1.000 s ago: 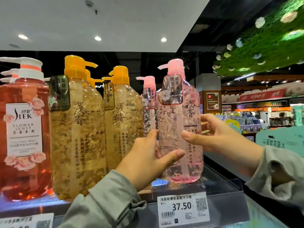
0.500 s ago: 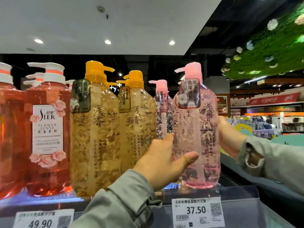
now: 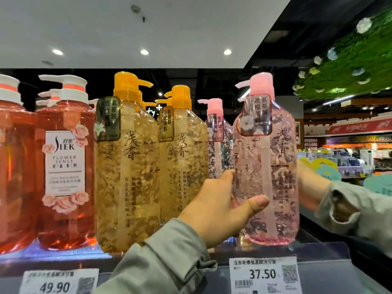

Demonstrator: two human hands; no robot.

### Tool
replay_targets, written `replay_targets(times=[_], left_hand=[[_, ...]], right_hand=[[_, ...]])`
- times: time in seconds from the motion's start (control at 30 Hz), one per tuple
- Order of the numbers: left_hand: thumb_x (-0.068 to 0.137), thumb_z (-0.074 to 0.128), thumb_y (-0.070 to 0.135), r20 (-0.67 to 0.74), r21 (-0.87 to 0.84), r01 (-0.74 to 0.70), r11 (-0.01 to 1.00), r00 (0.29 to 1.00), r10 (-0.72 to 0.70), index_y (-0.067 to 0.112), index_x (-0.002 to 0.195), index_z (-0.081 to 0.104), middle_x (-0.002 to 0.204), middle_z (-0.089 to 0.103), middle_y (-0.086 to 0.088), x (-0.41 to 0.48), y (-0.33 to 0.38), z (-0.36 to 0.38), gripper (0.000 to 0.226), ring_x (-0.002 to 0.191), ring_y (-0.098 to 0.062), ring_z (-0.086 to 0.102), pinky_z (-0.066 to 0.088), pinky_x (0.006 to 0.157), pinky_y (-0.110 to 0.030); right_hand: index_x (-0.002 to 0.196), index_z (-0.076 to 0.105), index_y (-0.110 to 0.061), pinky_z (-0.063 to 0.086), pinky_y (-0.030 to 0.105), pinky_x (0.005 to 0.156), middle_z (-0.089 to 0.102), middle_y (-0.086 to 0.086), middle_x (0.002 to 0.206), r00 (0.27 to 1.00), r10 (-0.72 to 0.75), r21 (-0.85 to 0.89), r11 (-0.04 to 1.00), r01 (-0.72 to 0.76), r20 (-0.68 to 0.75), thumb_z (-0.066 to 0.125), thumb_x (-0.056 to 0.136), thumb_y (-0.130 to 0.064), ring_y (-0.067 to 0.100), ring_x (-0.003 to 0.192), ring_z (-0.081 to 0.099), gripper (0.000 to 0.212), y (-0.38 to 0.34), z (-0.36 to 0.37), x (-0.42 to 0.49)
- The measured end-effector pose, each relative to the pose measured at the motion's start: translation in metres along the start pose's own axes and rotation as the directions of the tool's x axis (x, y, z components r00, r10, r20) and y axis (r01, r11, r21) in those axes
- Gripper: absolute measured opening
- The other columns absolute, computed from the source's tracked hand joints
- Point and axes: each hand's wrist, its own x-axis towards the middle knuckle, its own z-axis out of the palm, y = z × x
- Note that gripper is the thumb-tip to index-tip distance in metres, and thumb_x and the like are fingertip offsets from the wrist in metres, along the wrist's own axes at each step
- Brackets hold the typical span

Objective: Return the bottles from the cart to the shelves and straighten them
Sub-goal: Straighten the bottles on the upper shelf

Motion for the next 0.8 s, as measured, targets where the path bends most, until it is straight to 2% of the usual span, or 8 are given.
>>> replay_targets(times=[0.17,0.2,0.27,0.3,0.37,0.53,0.67,0.8], left_hand=[[0.079,0.053,0.059,-0.028,-0.038,-0.016,0.999,1.000,0.015,0.006,0.142,0.030,0.065,0.055,0.005,0.000,0.000,0.000,0.087,0.055,-0.003,0.057,0.041,0.053,-0.012],[0.079,0.054,0.059,-0.039,-0.037,-0.018,0.999,0.999,0.017,0.003,0.140,0.033,0.065,0.055,0.005,-0.001,0.000,0.000,0.085,0.055,-0.004,0.057,0.040,0.052,-0.012],[0.079,0.054,0.060,-0.062,-0.026,-0.017,1.000,0.998,0.016,-0.003,0.130,0.039,0.064,0.053,0.005,-0.002,-0.001,0.001,0.083,0.057,-0.006,0.057,0.038,0.052,-0.014],[0.079,0.054,0.061,-0.071,-0.016,-0.014,1.000,0.997,0.013,-0.003,0.128,0.041,0.065,0.052,0.005,-0.002,-0.002,0.001,0.082,0.057,-0.006,0.056,0.037,0.052,-0.014],[0.079,0.054,0.061,-0.083,0.005,-0.011,1.000,0.997,0.011,-0.001,0.129,0.041,0.065,0.050,0.007,-0.002,-0.003,0.000,0.081,0.056,-0.004,0.051,0.037,0.051,-0.012],[0.076,0.053,0.062,-0.076,-0.040,-0.018,0.999,0.997,0.015,0.006,0.138,0.036,0.061,0.052,0.009,-0.003,0.000,0.000,0.086,0.047,0.005,0.051,0.038,0.049,-0.009],[0.070,0.052,0.064,-0.055,-0.097,0.005,0.995,0.998,-0.010,0.016,0.144,0.029,0.070,0.061,-0.002,-0.005,0.001,-0.002,0.092,0.052,-0.005,0.062,0.052,0.057,-0.021],[0.069,0.051,0.066,-0.064,-0.067,-0.002,0.998,0.998,-0.002,0.016,0.140,0.034,0.073,0.063,-0.003,-0.005,0.000,-0.002,0.089,0.053,-0.007,0.062,0.053,0.058,-0.023]], right_hand=[[0.061,0.039,-0.008,0.033,0.010,0.028,0.047,0.007,0.034,0.999,0.027,-0.083,0.996,-0.024,0.039,0.034,0.098,0.003,0.000,0.022,0.042,0.039,-0.011,-0.003,-0.018],[0.065,0.044,-0.003,0.039,0.010,0.035,0.053,0.007,0.040,0.996,0.057,-0.102,0.994,-0.050,0.074,0.036,0.099,-0.001,-0.001,0.029,0.048,0.034,-0.006,-0.008,-0.017],[0.099,0.059,-0.001,0.056,0.024,0.073,0.072,0.009,0.078,0.987,0.039,-0.069,0.997,-0.028,0.157,0.043,0.099,-0.013,0.013,0.073,0.070,0.020,-0.005,-0.008,-0.021],[0.116,0.058,-0.007,0.053,0.041,0.090,0.071,0.014,0.101,0.985,0.031,-0.043,0.999,-0.024,0.172,0.045,0.098,-0.019,0.028,0.096,0.068,0.025,-0.005,-0.010,-0.023],[0.127,0.054,-0.013,0.044,0.056,0.099,0.063,0.020,0.121,0.983,0.020,0.011,1.000,-0.023,0.183,0.046,0.098,-0.020,0.041,0.114,0.057,0.031,-0.007,-0.012,-0.026],[0.124,0.057,-0.011,0.039,0.058,0.103,0.059,0.026,0.124,0.983,0.015,0.053,0.998,-0.026,0.185,0.046,0.097,-0.022,0.045,0.118,0.051,0.031,-0.006,-0.011,-0.027],[0.124,0.056,-0.004,0.041,0.056,0.101,0.056,0.027,0.127,0.981,0.039,0.104,0.993,-0.060,0.191,0.045,0.097,-0.030,0.044,0.117,0.053,0.038,-0.007,-0.011,-0.028],[0.124,0.057,-0.007,0.037,0.059,0.104,0.054,0.027,0.129,0.986,0.042,0.176,0.982,-0.071,0.164,0.046,0.097,-0.029,0.045,0.120,0.050,0.037,-0.004,-0.009,-0.028]])
